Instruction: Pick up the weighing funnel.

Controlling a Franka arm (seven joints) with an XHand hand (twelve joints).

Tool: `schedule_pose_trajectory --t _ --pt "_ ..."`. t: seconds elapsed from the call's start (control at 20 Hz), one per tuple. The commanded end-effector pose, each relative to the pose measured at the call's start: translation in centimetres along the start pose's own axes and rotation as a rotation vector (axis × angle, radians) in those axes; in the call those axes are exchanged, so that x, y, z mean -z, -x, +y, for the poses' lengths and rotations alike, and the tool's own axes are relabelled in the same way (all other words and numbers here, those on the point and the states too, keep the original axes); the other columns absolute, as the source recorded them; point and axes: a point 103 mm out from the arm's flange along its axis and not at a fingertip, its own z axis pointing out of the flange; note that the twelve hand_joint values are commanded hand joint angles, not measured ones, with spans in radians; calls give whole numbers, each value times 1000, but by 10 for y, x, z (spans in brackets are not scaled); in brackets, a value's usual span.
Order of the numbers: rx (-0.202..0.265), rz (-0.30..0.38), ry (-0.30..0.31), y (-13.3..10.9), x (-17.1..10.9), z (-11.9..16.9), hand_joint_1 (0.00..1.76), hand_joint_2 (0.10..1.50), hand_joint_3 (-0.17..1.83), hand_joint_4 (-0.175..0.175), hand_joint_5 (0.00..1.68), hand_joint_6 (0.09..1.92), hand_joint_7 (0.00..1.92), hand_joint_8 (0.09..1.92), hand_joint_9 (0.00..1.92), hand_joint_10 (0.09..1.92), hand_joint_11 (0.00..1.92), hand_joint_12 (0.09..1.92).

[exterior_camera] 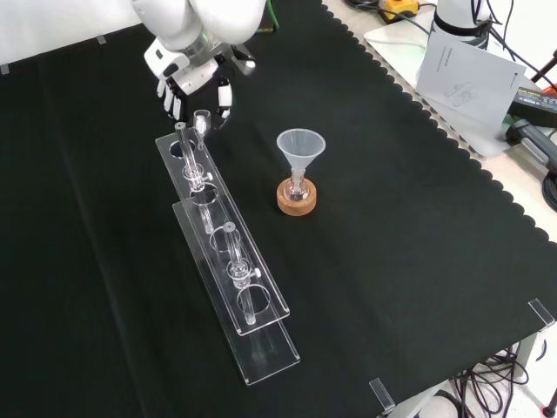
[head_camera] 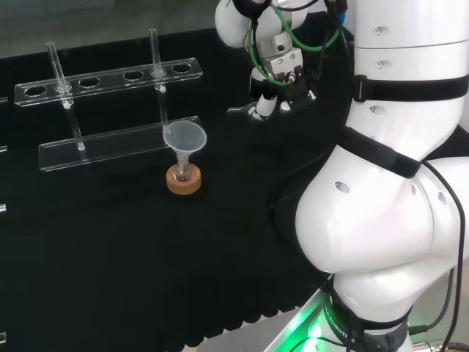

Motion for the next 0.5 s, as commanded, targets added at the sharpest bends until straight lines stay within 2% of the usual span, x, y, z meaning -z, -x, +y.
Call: schedule_pose_trajectory --t 0.05,0.5 --pt "-44 -39 8 8 20 -40 1115 642 723 175 1226 785 755 602 1018 372 714 1140" --pt "-87 -73 41 -6 53 -101 1116 642 724 175 1227 785 748 602 1019 365 717 1131"
